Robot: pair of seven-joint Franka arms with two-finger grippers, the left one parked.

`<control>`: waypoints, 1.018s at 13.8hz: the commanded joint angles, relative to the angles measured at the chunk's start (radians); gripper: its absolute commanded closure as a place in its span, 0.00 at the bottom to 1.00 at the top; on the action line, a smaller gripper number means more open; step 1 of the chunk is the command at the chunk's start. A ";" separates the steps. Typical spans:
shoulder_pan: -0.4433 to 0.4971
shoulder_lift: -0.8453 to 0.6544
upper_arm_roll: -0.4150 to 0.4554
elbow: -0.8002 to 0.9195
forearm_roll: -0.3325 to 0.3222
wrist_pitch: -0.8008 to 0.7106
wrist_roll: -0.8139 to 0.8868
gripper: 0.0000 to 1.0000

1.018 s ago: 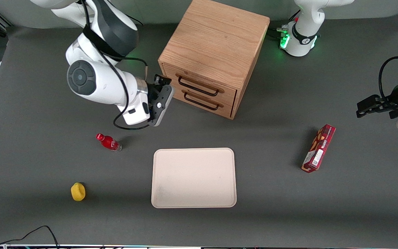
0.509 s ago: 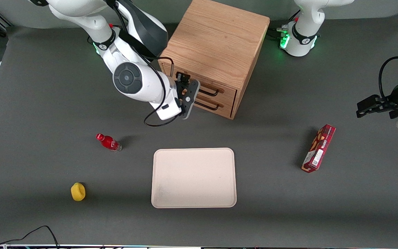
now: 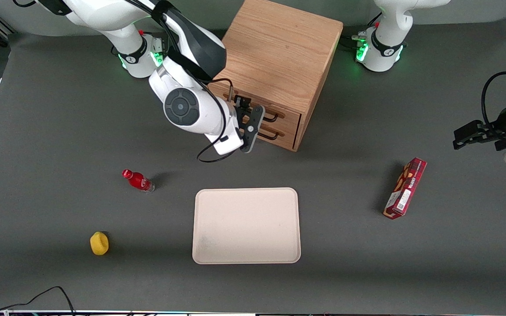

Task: Open upper drawer
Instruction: 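Hook the right gripper onto the upper drawer's black handle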

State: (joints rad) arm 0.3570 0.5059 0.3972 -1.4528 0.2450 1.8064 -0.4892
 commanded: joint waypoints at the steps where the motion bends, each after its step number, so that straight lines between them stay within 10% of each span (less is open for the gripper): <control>1: 0.017 0.017 -0.004 0.002 -0.027 0.019 -0.006 0.00; 14: 0.016 0.043 -0.017 -0.006 -0.135 0.096 -0.017 0.00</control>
State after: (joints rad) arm 0.3701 0.5311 0.3951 -1.4634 0.1361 1.8773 -0.4892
